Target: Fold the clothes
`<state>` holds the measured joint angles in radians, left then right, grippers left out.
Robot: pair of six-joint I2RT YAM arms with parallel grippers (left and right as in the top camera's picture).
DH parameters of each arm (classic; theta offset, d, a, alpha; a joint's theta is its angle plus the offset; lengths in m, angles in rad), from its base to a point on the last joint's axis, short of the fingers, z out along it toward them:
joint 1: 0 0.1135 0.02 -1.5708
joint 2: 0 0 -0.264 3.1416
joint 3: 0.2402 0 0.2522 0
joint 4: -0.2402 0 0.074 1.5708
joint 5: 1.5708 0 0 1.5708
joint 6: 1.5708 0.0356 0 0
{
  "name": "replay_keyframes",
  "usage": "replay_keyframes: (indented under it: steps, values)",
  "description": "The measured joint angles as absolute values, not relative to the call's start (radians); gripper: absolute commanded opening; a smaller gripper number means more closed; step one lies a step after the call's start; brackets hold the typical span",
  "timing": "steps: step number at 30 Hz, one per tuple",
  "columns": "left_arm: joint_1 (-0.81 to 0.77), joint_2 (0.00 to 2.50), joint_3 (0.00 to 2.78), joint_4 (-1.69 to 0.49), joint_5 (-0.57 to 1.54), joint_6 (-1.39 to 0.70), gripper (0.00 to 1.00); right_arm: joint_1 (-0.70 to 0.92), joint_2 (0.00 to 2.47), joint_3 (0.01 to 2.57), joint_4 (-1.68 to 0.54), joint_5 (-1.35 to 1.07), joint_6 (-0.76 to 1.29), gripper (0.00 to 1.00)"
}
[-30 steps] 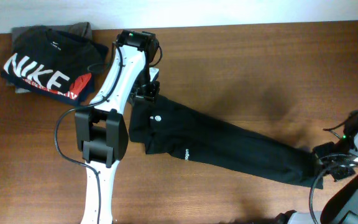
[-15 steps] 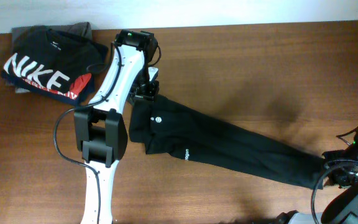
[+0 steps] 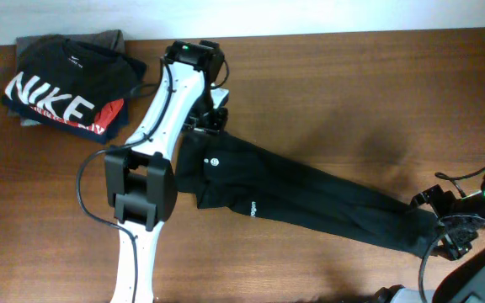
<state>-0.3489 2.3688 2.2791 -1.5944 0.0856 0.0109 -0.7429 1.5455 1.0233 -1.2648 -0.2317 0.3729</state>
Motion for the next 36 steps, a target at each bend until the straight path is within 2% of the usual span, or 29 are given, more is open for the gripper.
replay_keyframes:
  steps: [4, 5, 6, 7, 8, 14, 20, 25, 27, 29, 31, 33, 34, 36]
  values:
    - [-0.381, 2.295, 2.279, -1.592, 0.099, 0.016, 0.4, -0.743, 1.441, 1.023, -1.303, -0.261, 0.325, 0.99]
    - [-0.387, 2.271, 2.279, -1.597, 0.101, 0.016, 0.37, -0.743, 1.406, 1.023, -1.316, -0.269, 0.31, 0.99]
    - [-0.391, 2.251, 2.279, -1.606, 0.102, 0.016, 0.25, -0.743, 1.371, 1.023, -1.328, -0.281, 0.291, 0.99]
    - [-0.394, 2.23, 2.279, -1.619, 0.102, 0.019, 0.05, -0.743, 1.336, 1.023, -1.336, -0.295, 0.271, 0.99]
    - [-0.397, 2.212, 2.279, -1.633, 0.102, 0.019, 0.01, -0.743, 1.295, 1.023, -1.353, -0.315, 0.243, 0.99]
    - [-0.397, 2.159, 2.279, -1.679, 0.105, 0.019, 0.02, -0.692, 1.12, 1.023, -1.411, -0.397, 0.148, 1.0]
    - [-0.397, 2.117, 2.277, -1.683, 0.104, 0.007, 0.05, -0.532, 1.015, 1.023, -1.411, -0.459, 0.131, 0.99]
    - [-0.398, 1.957, 2.273, -1.684, 0.104, -0.001, 0.06, -0.392, 1.0, 1.023, -1.402, -0.52, 0.153, 1.0]
    - [-0.403, 1.88, 2.273, -1.684, 0.103, -0.001, 0.16, -0.339, 1.0, 1.023, -1.392, -0.53, 0.16, 1.0]
    - [-0.415, 1.789, 2.273, -1.684, 0.102, -0.009, 0.34, -0.287, 1.0, 1.023, -1.378, -0.538, 0.172, 0.99]
    - [-0.431, 1.705, 2.273, -1.684, 0.102, -0.013, 0.38, -0.245, 1.0, 1.023, -1.357, -0.544, 0.19, 0.99]
    - [-0.446, 1.631, 2.262, -1.683, 0.102, -0.012, 0.49, -0.207, 1.0, 1.023, -1.328, -0.546, 0.214, 0.99]
    - [-0.45, 1.597, 2.248, -1.684, 0.102, -0.017, 0.69, -0.184, 1.0, 1.023, -1.311, -0.548, 0.229, 0.99]
    - [-0.45, 1.539, 2.192, -1.686, 0.102, -0.022, 0.78, -0.146, 1.0, 1.023, -1.279, -0.55, 0.255, 0.99]
